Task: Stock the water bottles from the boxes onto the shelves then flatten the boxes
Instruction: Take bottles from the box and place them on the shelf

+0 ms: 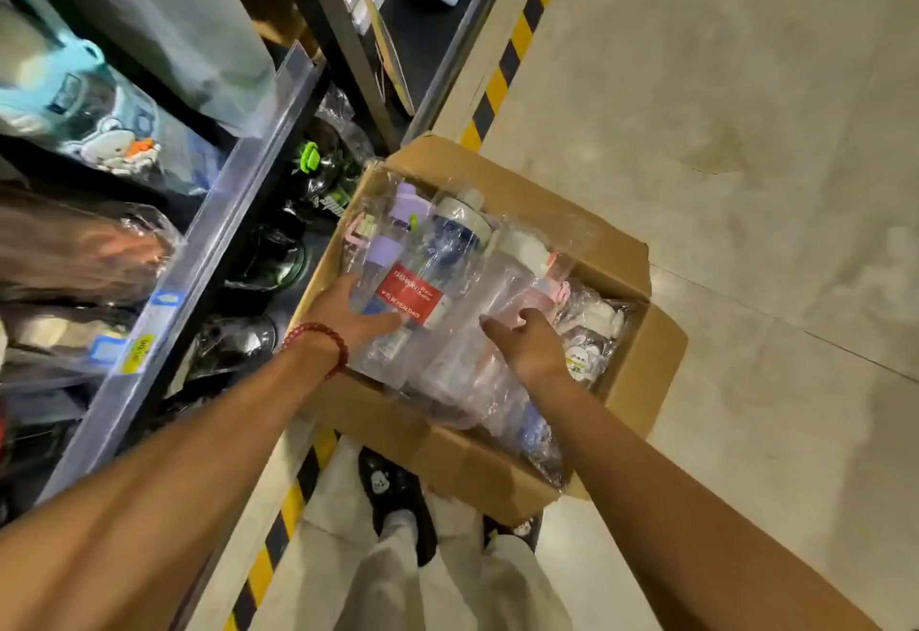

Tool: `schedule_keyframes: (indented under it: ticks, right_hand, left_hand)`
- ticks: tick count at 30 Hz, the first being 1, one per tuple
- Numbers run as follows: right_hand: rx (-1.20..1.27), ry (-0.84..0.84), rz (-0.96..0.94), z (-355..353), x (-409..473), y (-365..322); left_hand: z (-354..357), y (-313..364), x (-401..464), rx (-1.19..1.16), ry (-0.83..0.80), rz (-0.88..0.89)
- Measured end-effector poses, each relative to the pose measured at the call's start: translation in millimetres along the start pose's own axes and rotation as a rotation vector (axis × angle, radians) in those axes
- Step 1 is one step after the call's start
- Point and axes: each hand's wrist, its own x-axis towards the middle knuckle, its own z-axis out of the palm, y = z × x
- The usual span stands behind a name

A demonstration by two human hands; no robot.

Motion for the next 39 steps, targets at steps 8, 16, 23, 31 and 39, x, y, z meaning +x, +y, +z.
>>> schedule_keyframes:
  ticks: [8, 16, 23, 31, 39]
  right_hand:
    - [0.220, 0.139, 0.142, 37, 45, 5]
    - [0.496, -0.023, 0.199, 37, 45, 7]
    - [0.606, -0.051, 0.138, 39, 3, -2]
    - [0.613, -0.177, -0.006, 4, -89, -30]
    - [0.606, -0.249, -0.262, -37, -188, -90]
  left_hand:
    - [13, -12, 47, -0.034, -0.215, 0.040]
    - [9, -19, 51, -0.171, -0.335, 0.025]
    - [3, -28, 14, -0.311, -0.330, -0.026]
    - [-43, -19, -88, -0.576, -0.215, 0.086]
    - [-103, 5, -181, -0.780, 0.012, 0.173]
